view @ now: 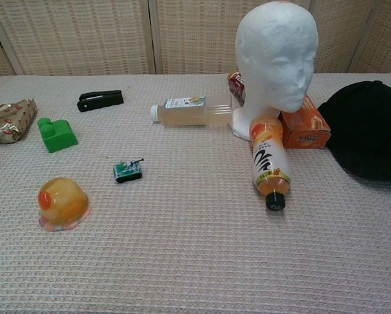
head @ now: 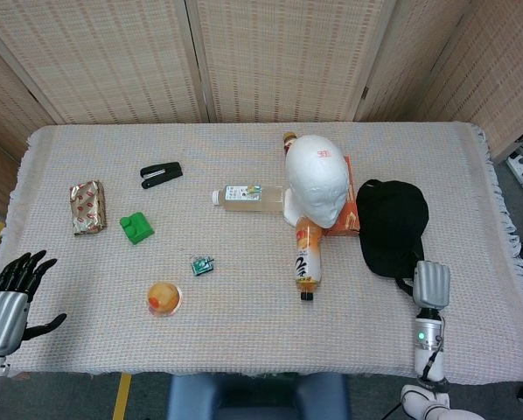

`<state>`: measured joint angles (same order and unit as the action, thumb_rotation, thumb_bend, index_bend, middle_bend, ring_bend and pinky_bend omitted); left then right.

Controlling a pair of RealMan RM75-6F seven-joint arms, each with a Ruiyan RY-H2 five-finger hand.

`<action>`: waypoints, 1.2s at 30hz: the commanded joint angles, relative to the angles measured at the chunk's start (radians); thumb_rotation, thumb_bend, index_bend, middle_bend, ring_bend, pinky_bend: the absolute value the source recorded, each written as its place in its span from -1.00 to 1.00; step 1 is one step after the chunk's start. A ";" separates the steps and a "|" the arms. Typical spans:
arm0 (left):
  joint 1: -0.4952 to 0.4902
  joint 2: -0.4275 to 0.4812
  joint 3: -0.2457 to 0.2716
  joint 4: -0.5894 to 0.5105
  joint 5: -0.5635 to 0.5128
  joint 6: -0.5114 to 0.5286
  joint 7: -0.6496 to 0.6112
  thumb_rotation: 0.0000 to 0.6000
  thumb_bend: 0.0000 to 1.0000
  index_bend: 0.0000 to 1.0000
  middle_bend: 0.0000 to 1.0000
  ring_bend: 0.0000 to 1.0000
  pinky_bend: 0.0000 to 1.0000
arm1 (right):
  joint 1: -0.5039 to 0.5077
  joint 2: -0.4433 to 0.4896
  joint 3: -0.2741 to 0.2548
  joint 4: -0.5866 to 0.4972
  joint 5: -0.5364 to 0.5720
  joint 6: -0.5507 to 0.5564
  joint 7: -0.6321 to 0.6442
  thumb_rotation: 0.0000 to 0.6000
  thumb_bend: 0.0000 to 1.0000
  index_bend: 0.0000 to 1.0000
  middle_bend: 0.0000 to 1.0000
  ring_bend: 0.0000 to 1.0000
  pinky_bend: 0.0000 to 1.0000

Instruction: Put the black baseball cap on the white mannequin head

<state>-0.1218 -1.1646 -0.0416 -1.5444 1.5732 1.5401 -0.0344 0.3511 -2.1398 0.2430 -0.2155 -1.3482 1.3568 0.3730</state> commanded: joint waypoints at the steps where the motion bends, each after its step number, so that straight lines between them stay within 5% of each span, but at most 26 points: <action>1: 0.002 0.001 0.000 0.001 0.003 0.005 -0.003 1.00 -0.72 -0.65 -0.79 -0.97 -0.72 | 0.007 0.015 0.006 -0.013 0.003 0.016 0.013 1.00 -0.13 0.04 1.00 1.00 1.00; 11: 0.008 0.003 0.000 0.000 0.011 0.020 -0.007 1.00 -0.71 -0.65 -0.79 -0.96 -0.72 | 0.028 0.072 0.042 -0.090 0.022 0.096 0.036 1.00 0.00 0.24 1.00 1.00 1.00; 16: 0.011 0.005 0.000 0.001 0.015 0.028 -0.013 1.00 -0.71 -0.65 -0.79 -0.96 -0.72 | 0.060 0.119 0.106 -0.160 0.061 0.145 0.039 1.00 0.00 0.36 1.00 1.00 1.00; 22: 0.012 0.004 0.000 0.003 0.020 0.033 -0.017 1.00 -0.71 -0.65 -0.79 -0.96 -0.72 | 0.107 0.185 0.175 -0.258 0.102 0.162 -0.003 1.00 0.00 0.38 1.00 1.00 1.00; 36: 0.010 0.001 -0.004 0.007 0.011 0.026 -0.014 1.00 -0.71 -0.65 -0.79 -0.96 -0.72 | 0.268 0.274 0.246 -0.430 0.078 0.225 -0.158 1.00 0.00 0.40 1.00 1.00 1.00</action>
<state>-0.1117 -1.1636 -0.0456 -1.5378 1.5845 1.5658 -0.0484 0.5975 -1.8779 0.4765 -0.6257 -1.2627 1.5712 0.2356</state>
